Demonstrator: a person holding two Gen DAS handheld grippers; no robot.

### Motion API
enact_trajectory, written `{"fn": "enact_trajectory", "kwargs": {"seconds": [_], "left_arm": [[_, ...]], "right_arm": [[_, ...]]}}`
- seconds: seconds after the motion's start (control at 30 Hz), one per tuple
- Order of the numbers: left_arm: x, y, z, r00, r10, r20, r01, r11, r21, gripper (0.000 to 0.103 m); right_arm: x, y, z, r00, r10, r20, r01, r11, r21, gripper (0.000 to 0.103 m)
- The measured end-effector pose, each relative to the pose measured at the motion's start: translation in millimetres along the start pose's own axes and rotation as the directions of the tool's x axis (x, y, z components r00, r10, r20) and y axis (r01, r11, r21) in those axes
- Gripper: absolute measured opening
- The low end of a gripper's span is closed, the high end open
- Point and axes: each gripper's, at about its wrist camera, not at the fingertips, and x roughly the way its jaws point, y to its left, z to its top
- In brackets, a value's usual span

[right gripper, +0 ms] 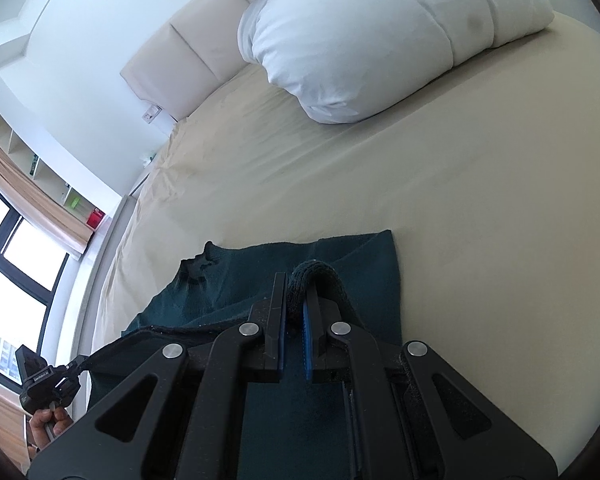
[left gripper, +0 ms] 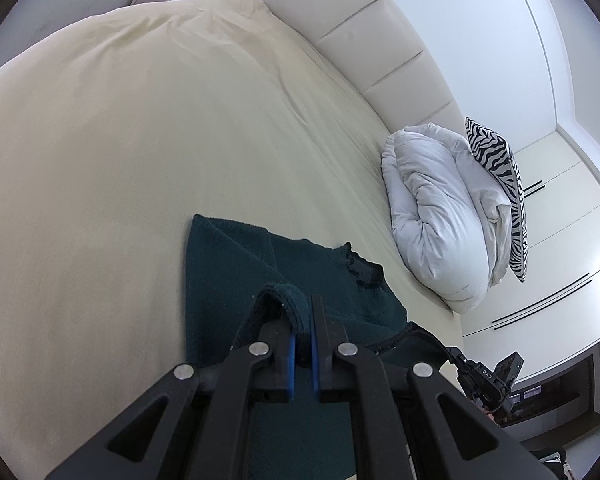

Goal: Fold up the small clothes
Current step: 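Lift the held hem with both tools and fold it over toward the collar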

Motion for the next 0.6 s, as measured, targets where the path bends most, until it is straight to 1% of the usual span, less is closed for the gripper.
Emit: {"fn": "enact_trajectory", "kwargs": {"seconds": [0.3, 0.6], "left_arm": [[35, 4, 25, 0.999, 0.048, -0.01, -0.048, 0.999, 0.017, 0.006], [59, 19, 34, 0.997, 0.08, -0.022, -0.08, 0.997, 0.006, 0.006]], "right_arm": [[49, -6, 17, 0.999, -0.039, -0.03, 0.039, 0.999, 0.015, 0.005], [85, -18, 25, 0.997, -0.061, -0.046, 0.063, 0.997, 0.042, 0.005]]}}
